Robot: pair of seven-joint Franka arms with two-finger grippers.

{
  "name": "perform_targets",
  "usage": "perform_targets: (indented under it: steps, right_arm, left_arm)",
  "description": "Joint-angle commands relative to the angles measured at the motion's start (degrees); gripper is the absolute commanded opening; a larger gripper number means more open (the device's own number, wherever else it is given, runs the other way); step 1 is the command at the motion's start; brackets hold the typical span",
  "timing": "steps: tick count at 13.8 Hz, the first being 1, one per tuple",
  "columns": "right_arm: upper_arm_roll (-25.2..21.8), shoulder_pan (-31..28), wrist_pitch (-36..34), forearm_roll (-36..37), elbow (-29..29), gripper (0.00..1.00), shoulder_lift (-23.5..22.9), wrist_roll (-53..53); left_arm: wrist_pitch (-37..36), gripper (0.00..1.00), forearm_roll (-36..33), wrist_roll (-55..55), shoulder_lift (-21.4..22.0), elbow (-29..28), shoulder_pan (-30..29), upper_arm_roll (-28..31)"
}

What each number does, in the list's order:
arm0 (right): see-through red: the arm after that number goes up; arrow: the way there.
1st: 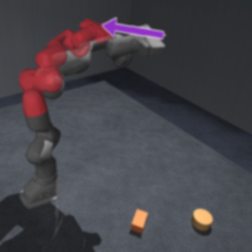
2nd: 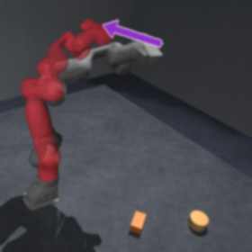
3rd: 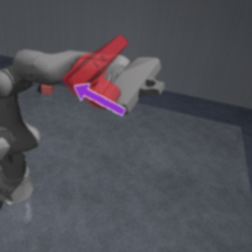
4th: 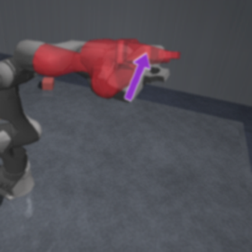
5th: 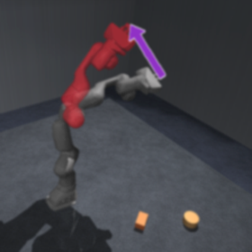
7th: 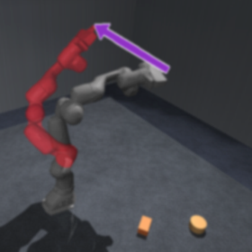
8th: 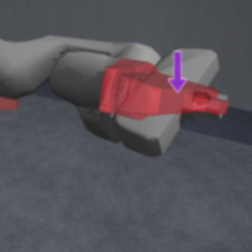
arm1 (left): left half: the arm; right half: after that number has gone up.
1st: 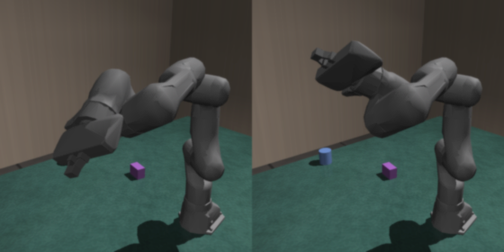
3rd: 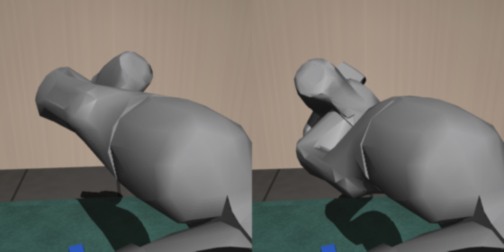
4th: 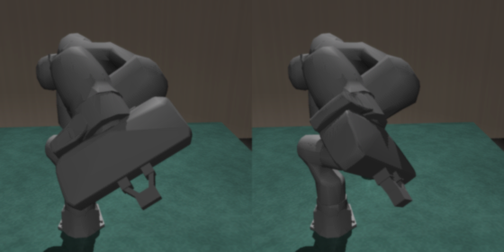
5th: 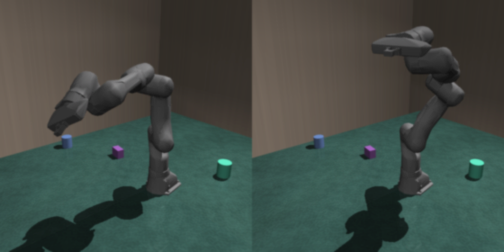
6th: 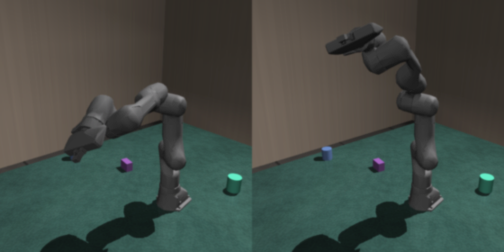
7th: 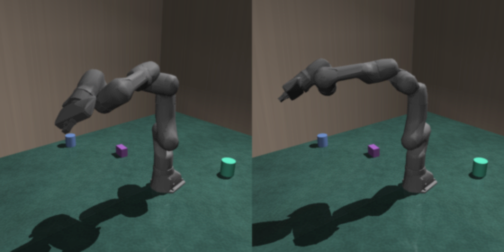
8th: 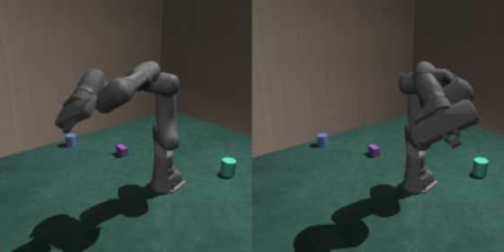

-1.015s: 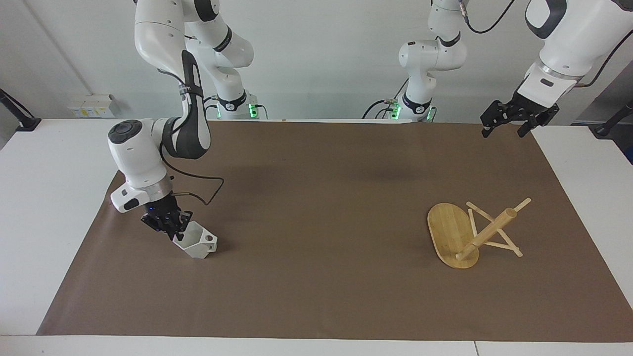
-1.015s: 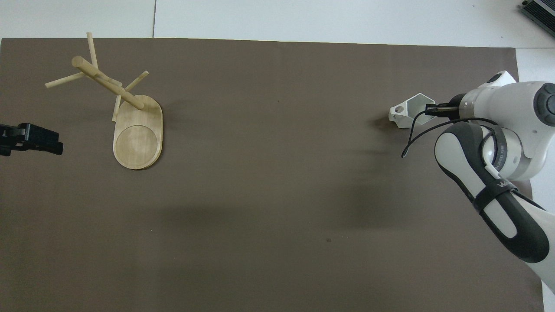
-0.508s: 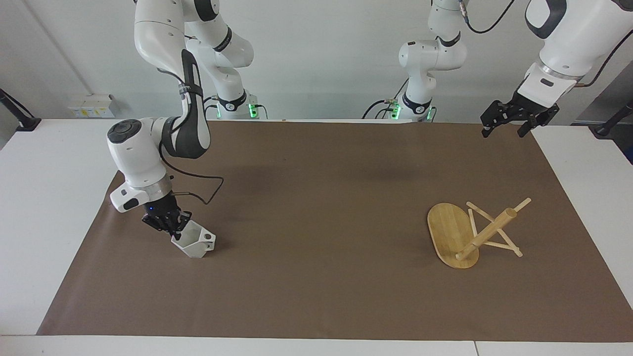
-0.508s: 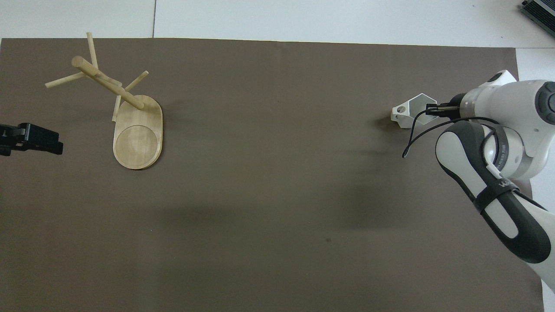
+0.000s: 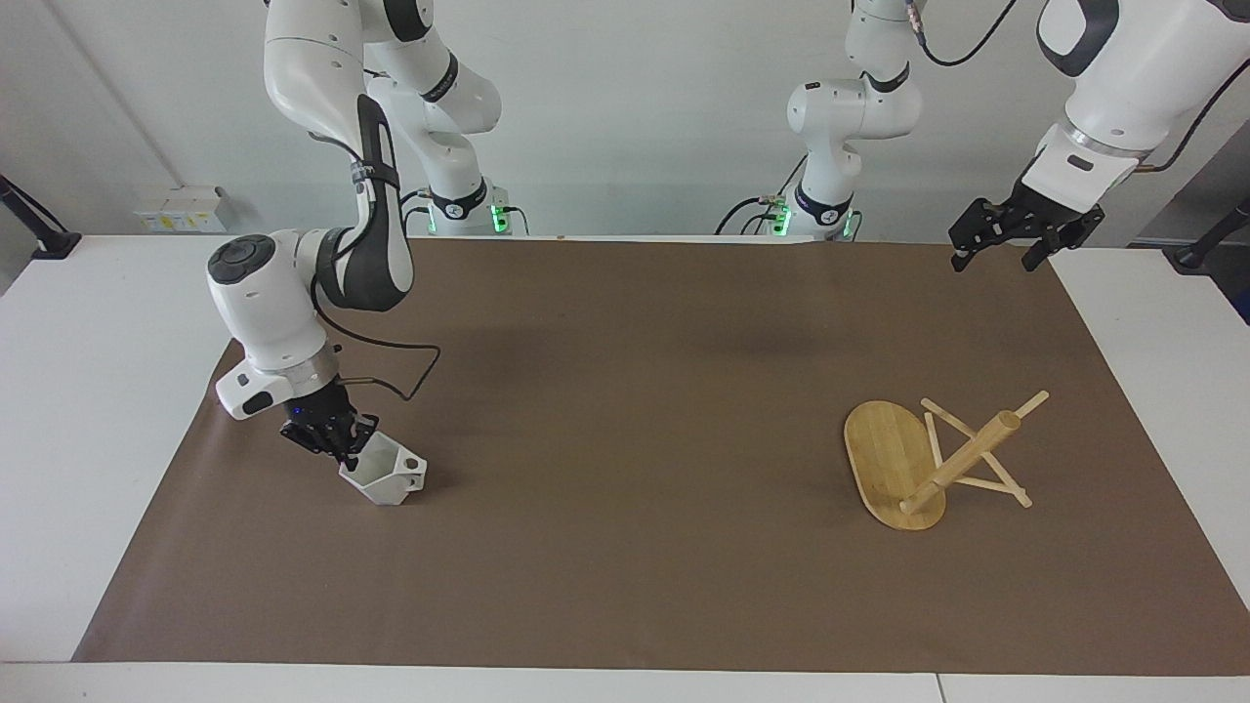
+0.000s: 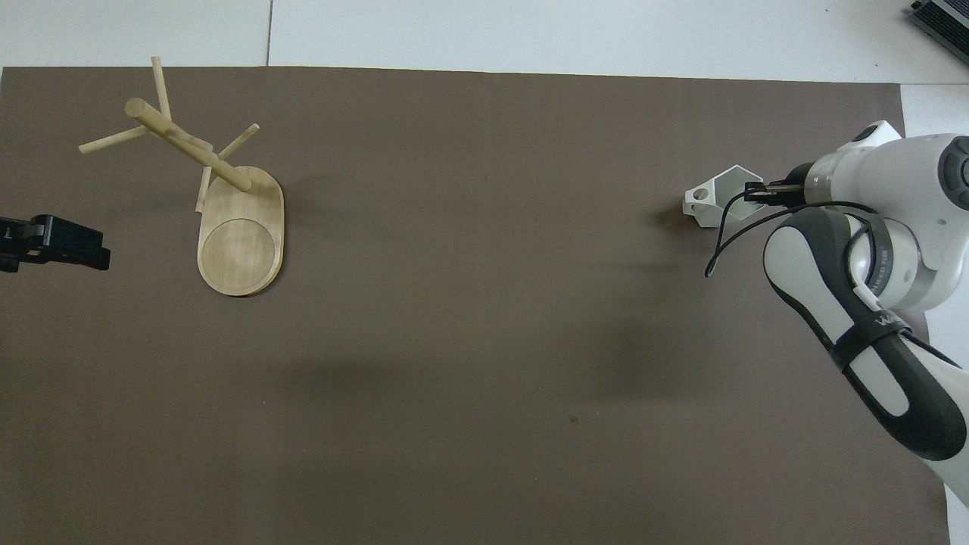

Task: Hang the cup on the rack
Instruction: 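Lift the cup with the right gripper while the left gripper reaches forward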

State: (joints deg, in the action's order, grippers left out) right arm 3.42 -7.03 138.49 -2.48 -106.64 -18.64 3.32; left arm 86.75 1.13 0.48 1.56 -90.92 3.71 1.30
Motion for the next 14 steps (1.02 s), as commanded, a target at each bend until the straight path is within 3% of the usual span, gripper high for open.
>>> perform_targets:
  steps: [1, 8, 14]
  right_arm:
    - [0.5, -0.4, -4.1, -0.1, 1.5, 0.0, 1.1, 1.1]
    - [2.4, -0.4, -14.7, -0.2, 4.2, 0.0, 4.4, 0.9]
    - [2.0, -0.5, -27.6, 0.2, 12.2, 0.0, 4.5, 0.9]
  left_arm:
    - [-0.5, 1.0, 0.0, 0.4, 1.3, -1.2, -0.5, -0.4]
    - [-0.3, 1.0, 0.1, 0.8, 1.3, -1.2, 0.4, -0.7]
    - [-0.1, 1.0, 1.1, 3.5, 3.0, -4.6, -0.2, -0.5]
